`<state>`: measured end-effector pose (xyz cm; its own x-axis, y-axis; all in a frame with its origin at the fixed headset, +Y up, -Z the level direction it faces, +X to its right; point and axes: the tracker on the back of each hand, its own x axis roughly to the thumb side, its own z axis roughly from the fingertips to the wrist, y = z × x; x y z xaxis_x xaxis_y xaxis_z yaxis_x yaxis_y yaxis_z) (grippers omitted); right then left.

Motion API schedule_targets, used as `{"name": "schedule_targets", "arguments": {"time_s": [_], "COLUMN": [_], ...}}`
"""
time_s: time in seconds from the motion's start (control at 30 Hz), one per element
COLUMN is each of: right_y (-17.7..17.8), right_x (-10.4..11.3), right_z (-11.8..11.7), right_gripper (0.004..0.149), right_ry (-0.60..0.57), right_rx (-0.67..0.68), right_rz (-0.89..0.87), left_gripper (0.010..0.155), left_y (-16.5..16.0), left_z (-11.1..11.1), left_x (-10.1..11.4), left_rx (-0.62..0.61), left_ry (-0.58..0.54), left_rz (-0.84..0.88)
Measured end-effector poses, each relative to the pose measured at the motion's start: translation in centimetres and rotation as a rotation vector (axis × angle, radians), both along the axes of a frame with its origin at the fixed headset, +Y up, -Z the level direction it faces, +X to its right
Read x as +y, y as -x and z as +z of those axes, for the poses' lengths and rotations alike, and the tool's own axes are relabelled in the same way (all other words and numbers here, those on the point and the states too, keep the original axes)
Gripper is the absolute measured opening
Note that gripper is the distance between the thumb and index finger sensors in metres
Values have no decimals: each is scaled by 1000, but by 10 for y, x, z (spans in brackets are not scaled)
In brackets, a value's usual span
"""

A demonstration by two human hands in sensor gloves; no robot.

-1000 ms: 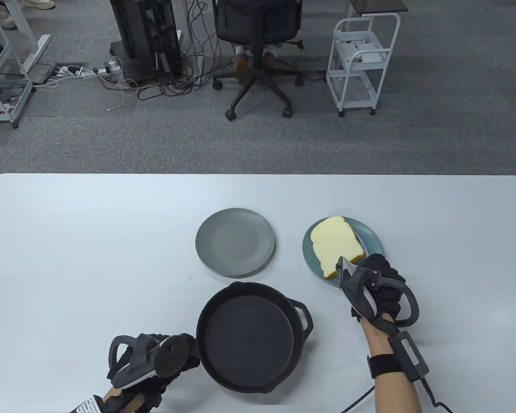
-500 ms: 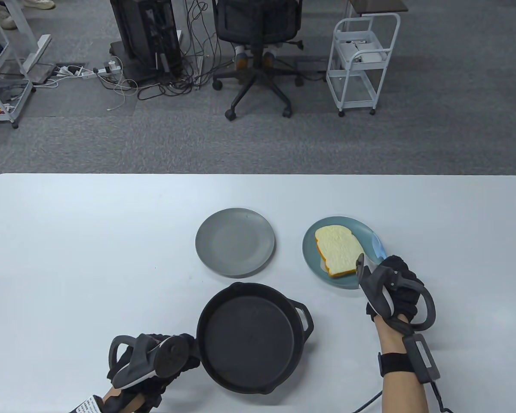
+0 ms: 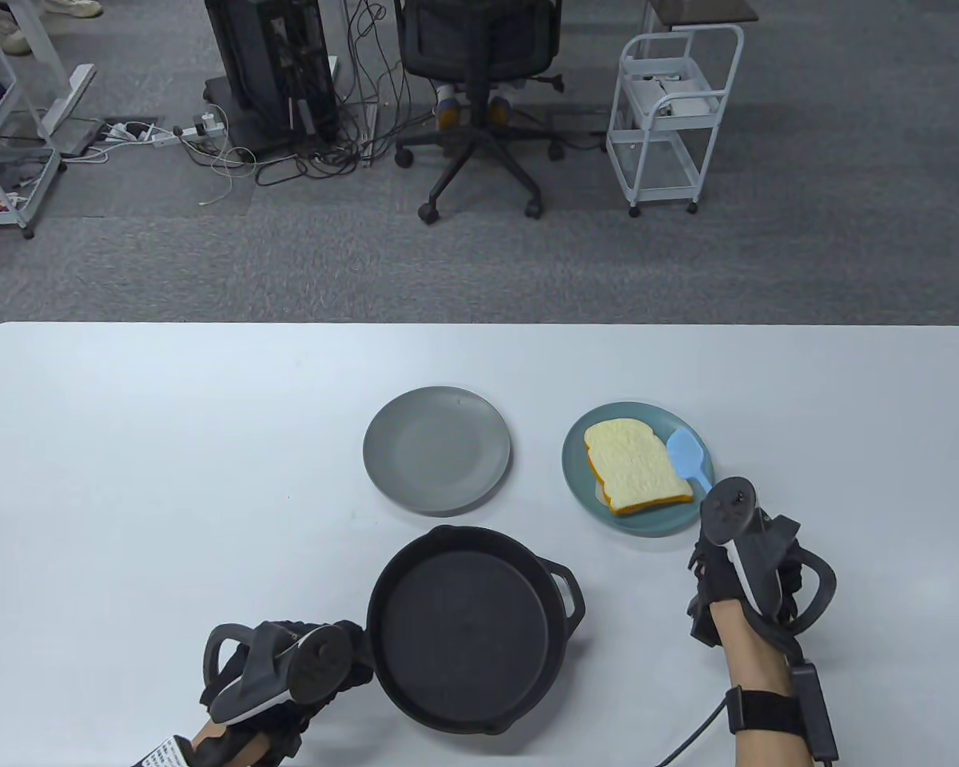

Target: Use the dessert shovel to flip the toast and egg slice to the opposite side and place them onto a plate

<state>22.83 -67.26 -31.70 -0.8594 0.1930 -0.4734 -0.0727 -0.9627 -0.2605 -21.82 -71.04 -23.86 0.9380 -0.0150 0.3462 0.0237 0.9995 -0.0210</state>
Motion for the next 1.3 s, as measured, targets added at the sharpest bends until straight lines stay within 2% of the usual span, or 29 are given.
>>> {"name": "schedule_targets", "arguments": {"time_s": [0.23, 0.4, 0.57, 0.7, 0.87, 1.07, 1.3], "right_y": [49, 88, 110, 114, 111, 102, 98], "right_x": [6, 1, -5, -13, -16, -22, -27], "right_z": [26, 46, 59, 64, 70, 74, 74], "right_gripper": [48, 47, 48, 48, 48, 48, 48], "right_ry": [-47, -53, -41, -15, -39, -30, -13], "right_rx": [259, 415, 533, 574, 572, 548, 538], "right_rz": [-107, -247, -358, -411, -425, -451, -475], "left_gripper": [52, 52, 52, 53, 54, 54, 54], "left_y": [1, 2, 5, 6, 5, 0, -1], "left_z": [-2, -3, -5, -7, -9, -12, -18], "left_x": [-1, 0, 0, -2, -5, -18, -31], "left_rx": [10, 16, 23, 20, -4, -76, -83], "left_ry": [5, 5, 5, 11, 22, 55, 96], "left_rz": [-8, -5, -6, -21, -19, -59, -129]}}
